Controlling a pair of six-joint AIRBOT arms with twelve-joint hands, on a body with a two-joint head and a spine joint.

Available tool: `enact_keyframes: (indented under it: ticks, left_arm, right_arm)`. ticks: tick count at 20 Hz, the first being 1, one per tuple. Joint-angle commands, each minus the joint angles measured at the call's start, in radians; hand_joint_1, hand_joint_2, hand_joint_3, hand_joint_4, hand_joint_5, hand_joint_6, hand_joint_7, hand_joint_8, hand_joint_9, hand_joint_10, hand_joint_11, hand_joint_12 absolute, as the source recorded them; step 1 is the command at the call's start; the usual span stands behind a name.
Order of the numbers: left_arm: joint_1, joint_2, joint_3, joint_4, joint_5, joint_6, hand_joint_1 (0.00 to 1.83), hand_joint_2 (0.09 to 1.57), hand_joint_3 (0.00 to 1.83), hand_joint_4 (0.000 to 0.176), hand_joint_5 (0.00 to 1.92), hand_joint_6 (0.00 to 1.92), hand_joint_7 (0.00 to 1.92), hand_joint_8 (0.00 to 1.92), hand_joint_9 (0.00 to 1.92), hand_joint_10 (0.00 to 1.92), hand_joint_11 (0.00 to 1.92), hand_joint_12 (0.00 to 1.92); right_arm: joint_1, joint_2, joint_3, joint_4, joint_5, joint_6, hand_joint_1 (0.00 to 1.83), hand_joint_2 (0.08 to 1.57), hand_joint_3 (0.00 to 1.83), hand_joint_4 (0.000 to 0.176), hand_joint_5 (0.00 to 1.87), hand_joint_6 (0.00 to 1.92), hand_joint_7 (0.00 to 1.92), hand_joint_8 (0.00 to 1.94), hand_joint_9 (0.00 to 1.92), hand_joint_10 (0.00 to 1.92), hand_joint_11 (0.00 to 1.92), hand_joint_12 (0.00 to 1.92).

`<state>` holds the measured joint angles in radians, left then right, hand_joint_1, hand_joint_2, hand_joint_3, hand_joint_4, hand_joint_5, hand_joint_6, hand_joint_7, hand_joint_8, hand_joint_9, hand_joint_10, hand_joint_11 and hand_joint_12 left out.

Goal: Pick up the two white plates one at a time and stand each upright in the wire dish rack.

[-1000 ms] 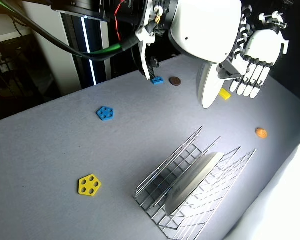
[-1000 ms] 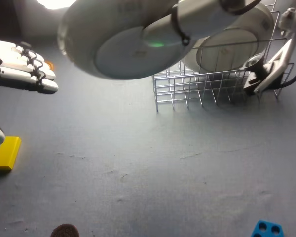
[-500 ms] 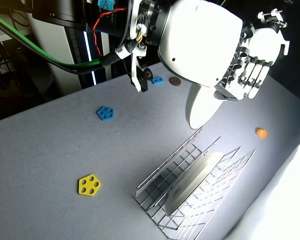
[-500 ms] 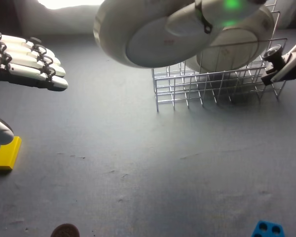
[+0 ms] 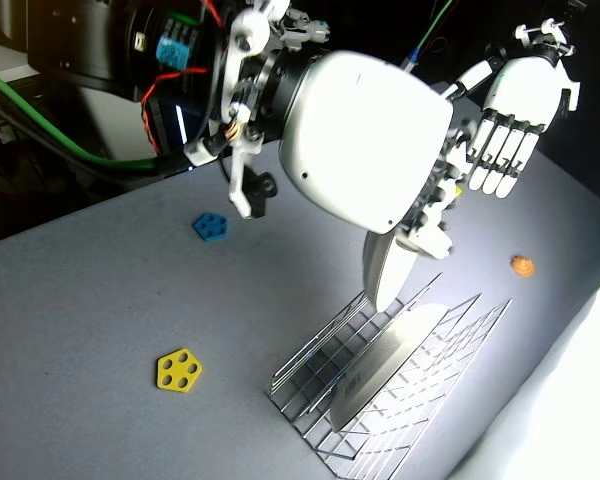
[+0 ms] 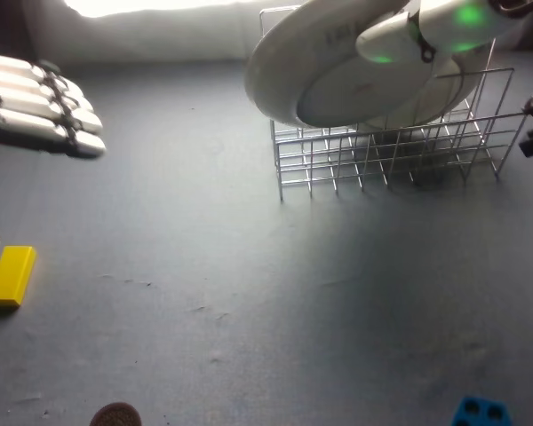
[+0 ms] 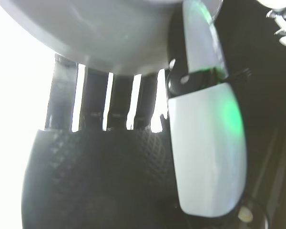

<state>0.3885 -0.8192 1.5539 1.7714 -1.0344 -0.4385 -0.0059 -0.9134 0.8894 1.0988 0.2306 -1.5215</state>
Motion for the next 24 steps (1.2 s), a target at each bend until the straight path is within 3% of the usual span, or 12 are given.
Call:
enact_keyframes:
  ticks: [1,4,8,10,18,19,23,24]
  left_arm:
    - [-0.013,0.006,0.005,-0.054,-0.010,-0.011,0.00,1.06,0.00,0.000,0.12,0.01,0.08,0.01,0.06,0.01,0.01,0.19]
    - [-0.030,0.019,-0.002,-0.046,-0.021,-0.020,0.00,1.06,0.00,0.000,0.14,0.00,0.10,0.01,0.08,0.00,0.00,0.27]
    - [-0.082,0.002,0.013,-0.014,-0.053,-0.020,0.00,1.06,0.00,0.000,0.13,0.00,0.09,0.00,0.06,0.00,0.00,0.25]
    - [-0.113,-0.002,0.018,-0.009,-0.055,-0.020,0.00,1.07,0.00,0.000,0.12,0.00,0.08,0.00,0.05,0.00,0.00,0.19]
    - [-0.141,-0.023,0.009,-0.009,-0.053,-0.015,0.00,1.06,0.00,0.000,0.12,0.00,0.07,0.00,0.05,0.00,0.00,0.19]
    - [-0.145,-0.025,0.007,-0.009,-0.053,-0.014,0.00,1.06,0.00,0.000,0.10,0.00,0.06,0.00,0.04,0.00,0.00,0.15]
    - [-0.138,-0.034,0.006,-0.009,-0.053,-0.012,0.00,1.06,0.00,0.000,0.13,0.00,0.09,0.00,0.06,0.00,0.00,0.22]
    - [-0.135,-0.034,0.005,-0.009,-0.053,-0.006,0.00,1.06,0.00,0.000,0.13,0.00,0.09,0.00,0.06,0.00,0.00,0.20]
  right_arm:
    - [0.010,0.007,0.007,-0.011,0.069,0.012,1.21,1.13,0.00,0.014,0.97,1.05,0.93,1.04,0.97,0.38,0.54,1.31]
    - [0.002,0.008,0.027,-0.011,0.076,0.012,1.20,1.15,0.00,0.015,0.95,1.09,0.90,1.07,0.96,0.37,0.52,1.33]
    - [-0.012,0.006,0.048,-0.011,0.080,0.011,1.21,1.14,0.00,0.019,0.95,1.08,0.92,1.04,0.98,0.38,0.54,1.38]
    - [-0.017,0.002,0.058,-0.011,0.078,0.010,1.21,1.14,0.00,0.009,0.97,1.06,0.92,1.04,0.96,0.39,0.52,1.37]
    - [-0.033,-0.042,0.111,-0.011,0.070,0.003,1.21,1.14,0.00,0.016,0.96,1.07,0.91,1.06,0.96,0.37,0.49,1.35]
    - [-0.040,-0.050,0.119,-0.011,0.068,-0.001,1.19,1.16,0.00,0.019,0.91,1.14,0.87,1.11,0.94,0.36,0.48,1.35]
    - [-0.062,-0.079,0.146,-0.012,0.065,-0.017,1.21,1.13,0.00,0.014,0.98,1.04,0.93,1.03,0.94,0.38,0.48,1.36]
    - [-0.065,-0.088,0.152,-0.020,0.063,-0.018,1.21,1.14,0.00,0.003,0.96,1.08,0.90,1.05,0.94,0.37,0.48,1.35]
